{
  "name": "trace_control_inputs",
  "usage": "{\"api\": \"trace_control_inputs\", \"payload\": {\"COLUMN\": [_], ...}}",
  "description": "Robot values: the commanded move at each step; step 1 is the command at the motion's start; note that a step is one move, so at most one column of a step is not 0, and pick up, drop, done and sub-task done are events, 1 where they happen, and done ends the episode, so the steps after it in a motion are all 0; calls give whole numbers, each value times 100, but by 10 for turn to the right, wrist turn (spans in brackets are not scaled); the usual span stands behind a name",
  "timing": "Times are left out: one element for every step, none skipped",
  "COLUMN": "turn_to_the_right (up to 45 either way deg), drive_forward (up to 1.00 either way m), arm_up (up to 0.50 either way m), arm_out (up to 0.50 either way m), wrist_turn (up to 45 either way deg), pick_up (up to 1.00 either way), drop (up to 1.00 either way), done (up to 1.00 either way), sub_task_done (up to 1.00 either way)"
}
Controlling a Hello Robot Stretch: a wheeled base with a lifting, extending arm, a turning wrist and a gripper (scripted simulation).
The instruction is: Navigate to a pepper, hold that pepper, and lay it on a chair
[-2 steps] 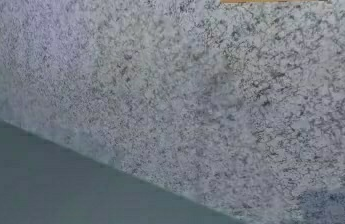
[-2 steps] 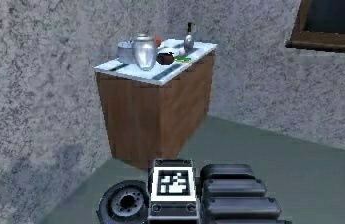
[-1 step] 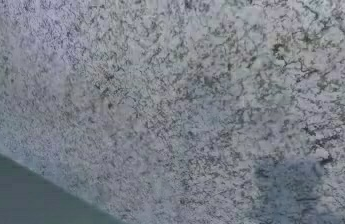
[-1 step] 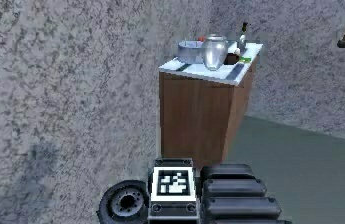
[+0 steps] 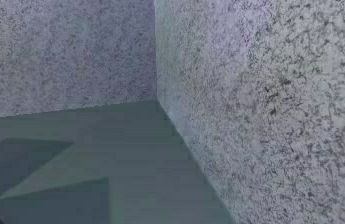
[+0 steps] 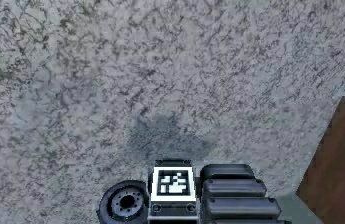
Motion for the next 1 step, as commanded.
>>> {"api": "trace_control_inputs", "payload": {"turn_to_the_right": [-150], "drive_forward": [0], "arm_up": [0], "arm_out": [0], "wrist_turn": [0], "pick_up": [0], "drop": [0], "done": [0], "sub_task_done": [0]}}
